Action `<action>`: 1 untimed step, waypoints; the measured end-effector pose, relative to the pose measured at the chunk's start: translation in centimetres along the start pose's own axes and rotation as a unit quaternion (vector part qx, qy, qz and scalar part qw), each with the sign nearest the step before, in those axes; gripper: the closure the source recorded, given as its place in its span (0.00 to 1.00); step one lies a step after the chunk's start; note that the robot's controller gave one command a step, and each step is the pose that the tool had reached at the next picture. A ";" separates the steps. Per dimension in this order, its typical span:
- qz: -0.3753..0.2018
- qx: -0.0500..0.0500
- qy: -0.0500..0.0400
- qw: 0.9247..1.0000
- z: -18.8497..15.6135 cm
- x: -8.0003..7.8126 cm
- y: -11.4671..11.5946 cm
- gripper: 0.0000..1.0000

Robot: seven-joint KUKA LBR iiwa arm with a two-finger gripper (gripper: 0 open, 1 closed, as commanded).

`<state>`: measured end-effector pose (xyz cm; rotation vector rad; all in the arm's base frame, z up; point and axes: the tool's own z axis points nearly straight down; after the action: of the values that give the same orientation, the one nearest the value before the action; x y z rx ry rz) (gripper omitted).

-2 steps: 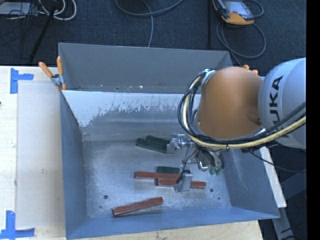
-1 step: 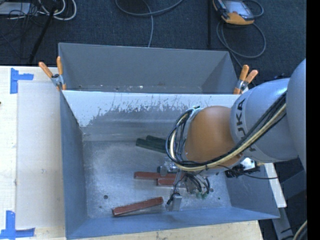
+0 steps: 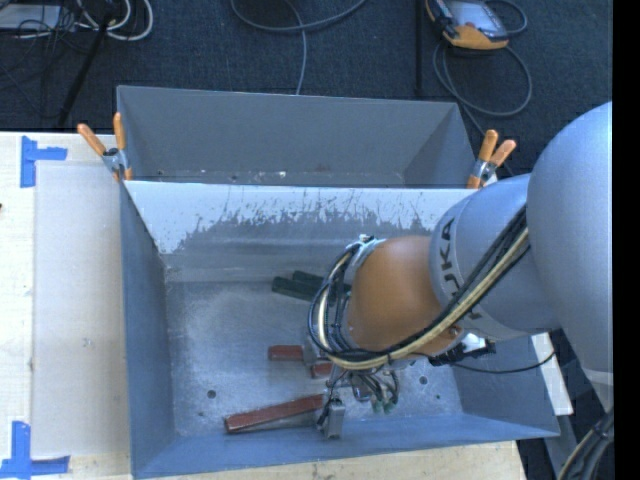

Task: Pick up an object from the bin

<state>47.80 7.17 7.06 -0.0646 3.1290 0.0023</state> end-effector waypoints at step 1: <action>0.001 0.000 0.004 1.000 0.0 0.2 0.0 1.00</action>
Offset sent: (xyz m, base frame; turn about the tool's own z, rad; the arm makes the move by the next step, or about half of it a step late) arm 0.0000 0.0000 0.0000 0.0000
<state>47.59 7.15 7.09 -0.0619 3.1375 0.0029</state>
